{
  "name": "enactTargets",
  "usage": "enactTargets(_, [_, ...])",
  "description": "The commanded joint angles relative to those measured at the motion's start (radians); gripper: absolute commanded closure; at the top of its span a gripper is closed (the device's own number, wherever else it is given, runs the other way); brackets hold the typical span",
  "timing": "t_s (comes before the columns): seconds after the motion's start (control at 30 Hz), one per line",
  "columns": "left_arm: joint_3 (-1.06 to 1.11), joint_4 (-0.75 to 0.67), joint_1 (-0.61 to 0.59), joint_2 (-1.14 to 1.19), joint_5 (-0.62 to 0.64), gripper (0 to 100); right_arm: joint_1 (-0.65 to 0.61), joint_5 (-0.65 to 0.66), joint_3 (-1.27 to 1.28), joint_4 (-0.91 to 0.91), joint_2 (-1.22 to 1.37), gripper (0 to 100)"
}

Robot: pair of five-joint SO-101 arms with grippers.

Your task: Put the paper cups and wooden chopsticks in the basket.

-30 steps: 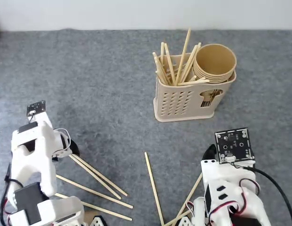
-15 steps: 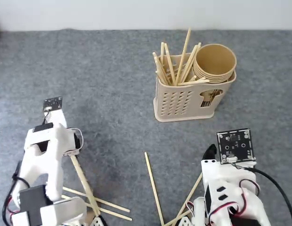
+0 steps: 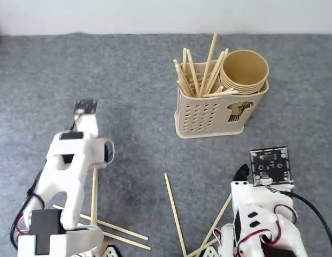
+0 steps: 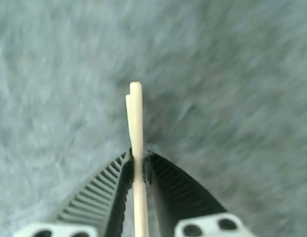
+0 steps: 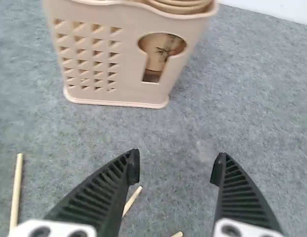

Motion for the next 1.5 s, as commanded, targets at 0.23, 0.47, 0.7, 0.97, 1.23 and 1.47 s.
enactTargets(0.23, [-0.591,0.296,0.112,-0.028,0.071,99,0.054,-0.014,0.002,0.007,-0.005,75.4])
enactTargets(0.47, [-0.961,0.382,0.196,-0.025,0.071,99,0.056,-0.015,0.003,0.007,-0.005,75.4])
enactTargets(0.7, [-1.234,0.273,0.287,-0.020,0.071,99,0.056,-0.014,0.014,0.007,-0.005,75.4])
enactTargets(0.97, [-1.268,-0.137,0.410,-0.011,0.169,99,0.056,-0.014,0.014,0.007,-0.005,75.4])
enactTargets(1.23, [-1.018,-0.712,0.454,0.057,0.181,99,0.056,-0.008,0.020,-0.002,-0.005,80.4])
enactTargets(1.47, [-0.869,-0.813,0.511,0.049,0.184,99,0.056,0.035,0.021,-0.005,-0.004,83.8])
